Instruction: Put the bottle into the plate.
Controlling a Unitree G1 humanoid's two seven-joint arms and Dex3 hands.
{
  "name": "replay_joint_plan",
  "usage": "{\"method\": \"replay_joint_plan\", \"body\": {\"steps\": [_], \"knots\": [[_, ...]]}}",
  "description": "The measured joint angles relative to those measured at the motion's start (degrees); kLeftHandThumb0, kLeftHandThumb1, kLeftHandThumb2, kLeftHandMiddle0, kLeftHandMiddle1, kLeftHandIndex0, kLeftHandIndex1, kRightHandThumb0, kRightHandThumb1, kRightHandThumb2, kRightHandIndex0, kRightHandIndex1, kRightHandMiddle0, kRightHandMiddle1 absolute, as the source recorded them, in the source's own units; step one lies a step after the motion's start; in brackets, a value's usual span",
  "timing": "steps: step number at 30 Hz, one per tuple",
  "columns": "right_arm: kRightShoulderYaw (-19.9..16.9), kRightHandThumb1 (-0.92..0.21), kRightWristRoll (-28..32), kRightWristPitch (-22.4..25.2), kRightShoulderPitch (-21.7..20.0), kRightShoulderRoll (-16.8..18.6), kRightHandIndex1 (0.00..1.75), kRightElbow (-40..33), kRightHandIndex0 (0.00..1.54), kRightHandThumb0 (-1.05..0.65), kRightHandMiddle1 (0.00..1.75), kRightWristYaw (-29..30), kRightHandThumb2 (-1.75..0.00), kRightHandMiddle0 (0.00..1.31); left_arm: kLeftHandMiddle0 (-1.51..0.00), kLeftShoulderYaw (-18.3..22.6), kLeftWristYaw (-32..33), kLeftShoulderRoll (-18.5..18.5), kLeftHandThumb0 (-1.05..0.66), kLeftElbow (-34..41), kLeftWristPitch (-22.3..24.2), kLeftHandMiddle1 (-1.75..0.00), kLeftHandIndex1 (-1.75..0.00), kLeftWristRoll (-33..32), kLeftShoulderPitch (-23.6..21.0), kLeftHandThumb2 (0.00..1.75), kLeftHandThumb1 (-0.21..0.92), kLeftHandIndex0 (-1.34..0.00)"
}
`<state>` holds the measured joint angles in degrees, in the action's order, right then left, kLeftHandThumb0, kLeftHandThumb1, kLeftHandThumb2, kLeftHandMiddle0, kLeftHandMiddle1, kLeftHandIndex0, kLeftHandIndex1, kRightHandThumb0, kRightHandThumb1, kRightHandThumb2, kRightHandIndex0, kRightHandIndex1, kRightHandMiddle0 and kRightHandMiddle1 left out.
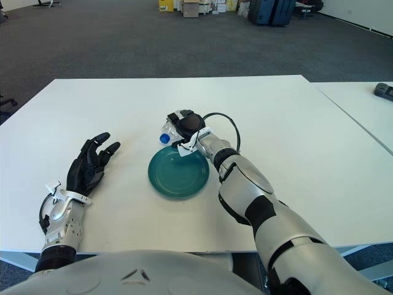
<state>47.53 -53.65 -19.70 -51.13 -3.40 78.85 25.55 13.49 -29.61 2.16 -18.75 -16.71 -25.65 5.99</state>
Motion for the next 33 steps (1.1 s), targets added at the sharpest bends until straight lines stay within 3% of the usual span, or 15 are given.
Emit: {"method": "replay_joint_plan", "body": {"steps": [6,13,16,17,18,19,22,28,33], "knots": [[2.31,-0.92,-2.04,0.45,-0.44,-0.2,0.01,0.03,0.41,-0.76,0.74,1.01,-0.78,0.0,-0.64,0.28,-0.43,0.01,-0.87,0.18,1.68,-0.83,-1.06,-1.29,-0.01,0.89,0.92,-0.19],[6.8,-0.87,-6.83,2.51,-0.51,-0.47,0.09,0.24,0.6,-0.61,0.97,7.6,-0.5,0.05,-0.64,0.75,-0.76,0.02,-0.87,0.16,2.66,-0.85,-1.07,-2.44,-0.01,0.88,0.92,-0.2],[8.56,-0.78,-8.68,3.57,-0.53,-0.6,0.58,0.36,0.56,-0.54,1.25,10.43,-0.55,0.1,-0.65,0.91,-0.9,0.02,-0.87,0.17,3.15,-0.86,-1.07,-2.95,-0.01,0.88,0.92,-0.22],[9.14,-0.74,-9.12,4.07,-0.54,-0.61,0.86,0.38,0.52,-0.51,1.35,11.34,-0.59,0.11,-0.65,0.98,-0.98,0.02,-0.87,0.16,3.32,-0.86,-1.07,-3.11,-0.01,0.88,0.92,-0.22],[9.56,-0.78,-9.63,4.59,-0.56,-0.61,1.07,0.39,0.49,-0.46,1.45,12.05,-0.57,0.2,-0.65,1.05,-1.11,0.02,-0.87,0.16,3.47,-0.87,-1.07,-3.23,-0.01,0.89,0.92,-0.22],[10.08,-0.8,-10.16,5.11,-0.65,-0.61,1.15,0.44,0.48,-0.44,1.48,12.81,-0.55,0.23,-0.65,1.12,-1.31,0.02,-0.87,0.16,3.64,-0.87,-1.07,-3.37,-0.01,0.89,0.92,-0.22],[11.19,-0.61,-11.11,6.42,-1.11,-0.61,1.46,0.55,0.53,-0.12,1.61,14.72,-0.85,0.28,-0.66,1.35,-1.96,0.04,-0.88,0.16,4.39,-0.88,-1.07,-3.88,-0.03,0.89,0.92,-0.22],[12.24,-0.45,-12.12,7.85,-1.66,-0.6,1.7,0.78,0.53,-0.02,1.69,16.43,-1.15,0.33,-0.65,1.99,-3.46,0.22,-0.89,0.03,5.92,-0.91,-1.07,-5.47,-0.2,0.91,0.92,-0.23],[12.54,-0.37,-12.33,7.95,-1.67,-0.54,1.74,0.91,0.58,-0.01,1.53,16.41,-1.19,0.48,-0.65,2.41,-4.06,0.35,-0.89,0.01,6.99,-0.92,-1.07,-6.04,-0.36,0.92,0.92,-0.24]]}}
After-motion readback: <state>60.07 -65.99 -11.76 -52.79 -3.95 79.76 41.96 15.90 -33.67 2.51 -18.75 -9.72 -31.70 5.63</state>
